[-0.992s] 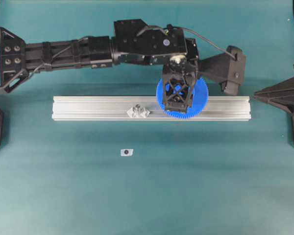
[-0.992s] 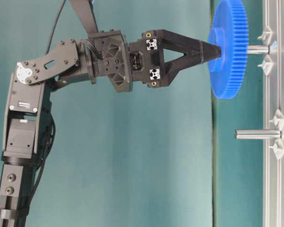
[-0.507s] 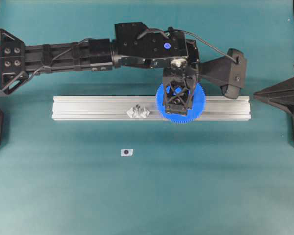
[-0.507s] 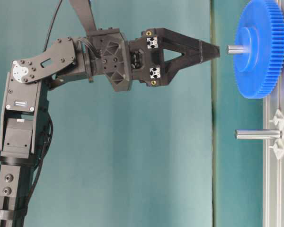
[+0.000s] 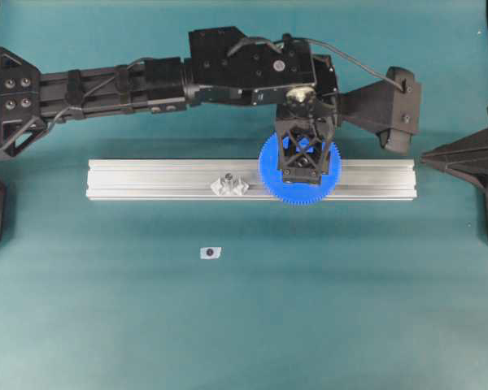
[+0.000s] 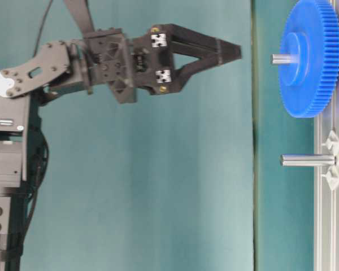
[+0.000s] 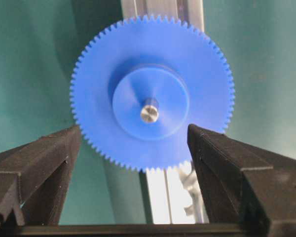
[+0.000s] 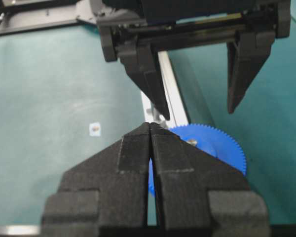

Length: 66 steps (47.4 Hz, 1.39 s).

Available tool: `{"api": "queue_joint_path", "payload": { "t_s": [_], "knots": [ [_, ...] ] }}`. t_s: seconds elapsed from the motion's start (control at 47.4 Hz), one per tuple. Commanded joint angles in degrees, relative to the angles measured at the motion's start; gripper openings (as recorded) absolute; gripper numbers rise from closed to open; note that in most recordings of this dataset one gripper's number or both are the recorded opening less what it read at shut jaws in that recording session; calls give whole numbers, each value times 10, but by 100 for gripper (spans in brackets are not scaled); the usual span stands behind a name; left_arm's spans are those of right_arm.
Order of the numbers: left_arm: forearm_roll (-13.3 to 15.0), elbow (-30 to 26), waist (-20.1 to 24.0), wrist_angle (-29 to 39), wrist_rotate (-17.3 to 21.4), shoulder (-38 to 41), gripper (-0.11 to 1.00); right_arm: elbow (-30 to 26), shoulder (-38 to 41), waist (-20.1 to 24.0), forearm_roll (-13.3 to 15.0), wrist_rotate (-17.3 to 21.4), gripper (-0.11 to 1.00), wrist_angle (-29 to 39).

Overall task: Find the location of the shaft and insert the large gear.
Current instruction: 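Open the left gripper and pull it back from the gear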

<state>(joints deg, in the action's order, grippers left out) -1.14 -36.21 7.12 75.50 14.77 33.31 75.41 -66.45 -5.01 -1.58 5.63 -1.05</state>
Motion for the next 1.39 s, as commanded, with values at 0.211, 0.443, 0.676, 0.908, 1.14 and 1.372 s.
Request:
{"api": "queue_joint_path", "payload": {
  "t_s": [0.211,0.443,0.676,0.908,1.14,1.372],
  "knots": [
    [-2,-24,-10,8,-1,-19,83,-6,4,-1,0,6,-1,-3],
    [-2,-24,-10,12,-2,-18,83,-6,4,-1,0,6,-1,-3],
    [-2,-23,-11,15,-4,-17,83,-6,4,-1,0,6,-1,-4],
    [-2,-24,-10,17,-12,-17,83,-5,4,-1,0,6,-1,-4],
    [-2,-24,-10,22,-13,-15,83,-6,4,-1,0,6,-1,-3],
    [-2,-25,-10,24,-14,-11,83,-6,4,-2,0,6,-1,-4]
  ]
}}
